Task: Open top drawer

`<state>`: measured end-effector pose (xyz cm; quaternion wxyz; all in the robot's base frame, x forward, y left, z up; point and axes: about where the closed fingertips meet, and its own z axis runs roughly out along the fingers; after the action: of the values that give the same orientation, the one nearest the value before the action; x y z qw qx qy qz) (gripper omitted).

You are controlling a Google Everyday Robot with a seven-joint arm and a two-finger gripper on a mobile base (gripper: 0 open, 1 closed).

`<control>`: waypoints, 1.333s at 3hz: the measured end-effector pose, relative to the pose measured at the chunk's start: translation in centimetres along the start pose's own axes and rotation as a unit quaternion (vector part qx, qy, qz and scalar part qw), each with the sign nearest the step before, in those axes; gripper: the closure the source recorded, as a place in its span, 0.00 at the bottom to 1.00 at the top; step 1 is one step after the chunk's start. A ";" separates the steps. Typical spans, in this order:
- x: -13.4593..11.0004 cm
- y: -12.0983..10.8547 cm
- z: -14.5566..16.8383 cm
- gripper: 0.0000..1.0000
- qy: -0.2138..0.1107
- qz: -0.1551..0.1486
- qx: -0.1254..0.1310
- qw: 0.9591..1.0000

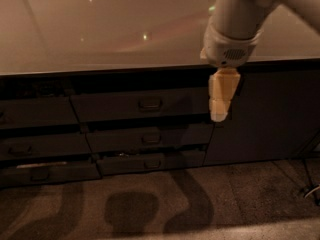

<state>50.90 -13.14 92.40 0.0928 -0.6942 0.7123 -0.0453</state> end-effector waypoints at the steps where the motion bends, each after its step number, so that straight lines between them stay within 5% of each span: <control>1: -0.4 -0.3 -0.1 0.00 -0.003 -0.002 0.006 1.000; 2: -0.5 -0.2 -0.1 0.00 -0.006 -0.008 0.011 1.000; 3: -0.9 1.7 -0.8 0.00 -0.017 -0.047 0.045 0.998; 4: -1.6 3.6 -0.9 0.00 -0.035 -0.100 0.102 0.989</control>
Offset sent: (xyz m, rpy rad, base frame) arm -0.0013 0.0059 0.0012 0.0061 -0.0233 0.0359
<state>47.21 -11.48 92.67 0.1829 -0.7498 0.6276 -0.1028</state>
